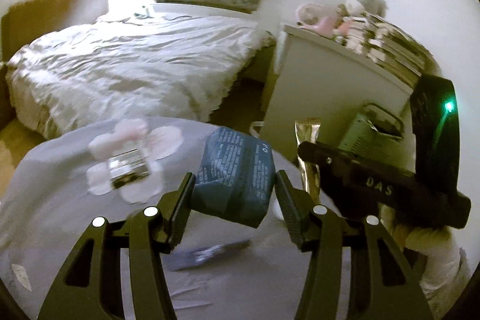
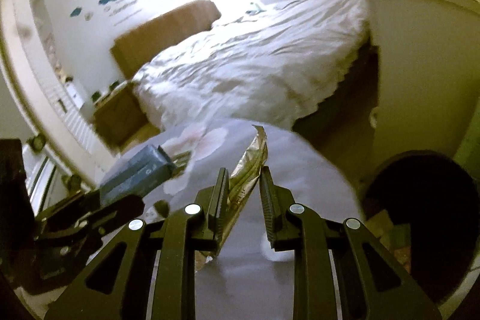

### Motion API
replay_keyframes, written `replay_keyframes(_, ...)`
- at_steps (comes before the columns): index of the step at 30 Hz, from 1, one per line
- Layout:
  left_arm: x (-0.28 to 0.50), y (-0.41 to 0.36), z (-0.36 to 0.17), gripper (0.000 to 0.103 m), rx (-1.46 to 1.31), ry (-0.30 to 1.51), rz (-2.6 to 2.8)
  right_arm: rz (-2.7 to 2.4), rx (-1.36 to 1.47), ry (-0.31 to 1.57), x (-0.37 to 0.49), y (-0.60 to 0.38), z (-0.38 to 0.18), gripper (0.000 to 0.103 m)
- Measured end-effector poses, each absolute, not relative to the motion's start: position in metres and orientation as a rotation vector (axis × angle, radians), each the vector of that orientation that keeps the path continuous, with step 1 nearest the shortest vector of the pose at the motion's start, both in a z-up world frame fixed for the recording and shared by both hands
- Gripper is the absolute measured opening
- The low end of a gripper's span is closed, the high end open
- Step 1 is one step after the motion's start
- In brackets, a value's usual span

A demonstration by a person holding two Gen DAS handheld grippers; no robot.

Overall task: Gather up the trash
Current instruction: 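Carry the blue box with the left tool while the right tool carries the foil packet to the bin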

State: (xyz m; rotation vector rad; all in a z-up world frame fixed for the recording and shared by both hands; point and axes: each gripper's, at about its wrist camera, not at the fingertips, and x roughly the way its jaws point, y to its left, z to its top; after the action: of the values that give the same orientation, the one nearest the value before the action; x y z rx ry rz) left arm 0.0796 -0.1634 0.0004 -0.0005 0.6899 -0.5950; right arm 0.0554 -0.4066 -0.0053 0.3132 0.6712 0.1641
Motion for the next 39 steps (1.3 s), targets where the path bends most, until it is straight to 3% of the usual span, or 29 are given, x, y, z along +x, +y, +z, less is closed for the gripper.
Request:
replay_keyframes(18,0.058,-0.276,0.006,0.053,0.108,0.661,-0.746,-0.068,0.456,0.61,0.003,-0.541,-0.018,0.023)
replay_keyframes(39,0.058,-0.347,-0.024,0.053,0.158,0.72,-0.833,-0.178,0.535,0.657,-0.007,-0.59,-0.063,0.023)
